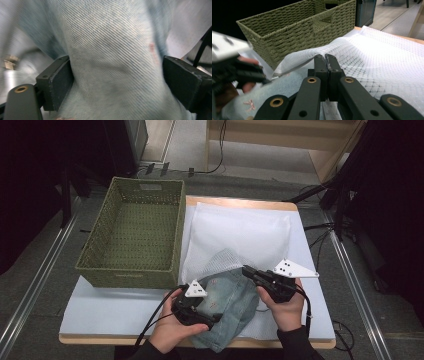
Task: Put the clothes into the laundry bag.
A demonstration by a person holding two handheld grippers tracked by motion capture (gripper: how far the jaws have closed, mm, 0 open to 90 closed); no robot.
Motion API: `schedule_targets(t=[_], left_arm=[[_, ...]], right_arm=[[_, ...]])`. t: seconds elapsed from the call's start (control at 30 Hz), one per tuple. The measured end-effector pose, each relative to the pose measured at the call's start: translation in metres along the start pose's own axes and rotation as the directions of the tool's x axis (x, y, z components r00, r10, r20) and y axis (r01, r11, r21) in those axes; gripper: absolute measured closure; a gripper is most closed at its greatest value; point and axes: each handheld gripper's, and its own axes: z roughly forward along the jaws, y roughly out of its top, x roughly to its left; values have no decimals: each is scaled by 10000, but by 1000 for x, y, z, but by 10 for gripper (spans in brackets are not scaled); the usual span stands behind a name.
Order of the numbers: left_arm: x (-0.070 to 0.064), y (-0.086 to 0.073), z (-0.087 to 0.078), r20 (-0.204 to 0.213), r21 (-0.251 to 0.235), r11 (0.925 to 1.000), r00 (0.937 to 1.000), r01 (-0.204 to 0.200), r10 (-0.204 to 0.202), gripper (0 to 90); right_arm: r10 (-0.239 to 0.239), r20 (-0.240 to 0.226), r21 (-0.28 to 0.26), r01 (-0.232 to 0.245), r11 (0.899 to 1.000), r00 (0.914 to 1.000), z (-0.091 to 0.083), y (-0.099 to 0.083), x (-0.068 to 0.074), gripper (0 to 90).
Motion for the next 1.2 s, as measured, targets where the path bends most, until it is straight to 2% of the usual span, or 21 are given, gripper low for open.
schedule_targets(t=[0.07, 0.13, 0.2, 0.23, 0.3, 0.43, 0.5, 0.53, 0.57, 0.6, 0.67, 0.7, 0.77, 0.8, 0.87, 0.97, 1.03, 1.07, 1.1, 1.13, 1.2], left_arm=[[-3, -1, 4, -268, 127, 9995, 9992, -303, 307, 194], [-7, 0, 4, -440, 18, 9983, 9973, -583, 584, 491], [-10, 3, 2, -604, -135, 9976, 9959, -683, 674, 639], [-11, 5, 0, -643, -333, 9968, 9955, -721, 699, 666], [-15, 13, -7, -681, -964, 9941, 9967, -506, 441, 691], [-19, 35, -18, -1093, -2352, 9704, 9936, -545, 293, 694], [-15, 41, -12, -1239, -2562, 9663, 9923, -251, -71, 685], [-11, 43, -4, -1322, -2399, 9707, 9910, -140, -184, 675], [-5, 43, 7, -1325, -1912, 9815, 9910, -51, -207, 644], [1, 42, 16, -1200, -1528, 9881, 9922, 151, -337, 582], [9, 35, 23, -896, -1267, 9911, 9946, 407, -523, 440], [10, 31, 19, -590, -1376, 9892, 9966, 495, -581, 366], [10, 26, 7, -316, -1374, 9901, 9989, 304, -350, 241], [9, 23, 1, -177, -1285, 9916, 9997, 167, -191, 234], [8, 16, -10, -53, -1157, 9931, 9998, 177, -185, 182], [6, 4, -15, 19, -888, 9960, 9999, 114, -113, 159], [4, 0, -6, -50, -246, 9996, 9999, -166, 165, 161], [1, 0, 0, -397, 202, 9991, 9985, -373, 381, 170], [-1, 0, 6, -869, 394, 9980, 9948, -491, 524, 233], [-3, 0, 9, -1099, 465, 9975, 9922, -531, 579, 312], [-2, 4, 11, -999, 385, 9982, 9938, -453, 489, 488]], right_arm=[[-24, -57, 52, 25, 10000, 10000, 1, 0, 2, 900], [-74, -84, 59, 74, 10000, 9999, 1, 0, 4, 900], [-83, -124, 41, 83, 10000, 9999, 1, 0, 4, 900], [-76, -149, 28, 76, 10000, 9999, 1, 1, 4, 900], [-51, -213, -26, 51, 10000, 9998, 1, 1, 5, 900], [-210, -309, -294, 201, 9994, 9993, -3, 7, 10, 900], [-303, -361, -409, 288, 9987, 9989, -5, 9, 12, 900], [-312, -383, -387, 297, 9988, 9988, -6, 9, 13, 900], [-338, -383, -362, 325, 9988, 9987, -6, 9, 13, 900], [-294, -350, -310, 284, 9991, 9990, -5, 8, 11, 900], [-146, -288, -230, 140, 9996, 9995, -4, 5, 8, 900], [-85, -240, -205, 80, 9998, 9997, -4, 3, 4, 900], [25, -179, -151, -28, 9999, 9998, -5, 1, 0, 900], [18, -164, -142, -20, 9999, 9999, -5, 1, -2, 900], [132, -138, -112, -133, 9998, 9998, -4, -1, -4, 900], [250, -124, 44, -249, 9997, 9996, 1, -5, -6, 900], [214, -119, 121, -213, 9997, 9997, 5, -7, -5, 900], [235, -118, 147, -234, 9996, 9997, 6, -7, -4, 900], [200, -129, 172, -198, 9997, 9997, 6, -7, -3, 900], [136, -137, 150, -134, 9998, 9998, 7, -7, -2, 900], [140, -153, 142, -138, 9998, 9998, 7, -6, 0, 900]])
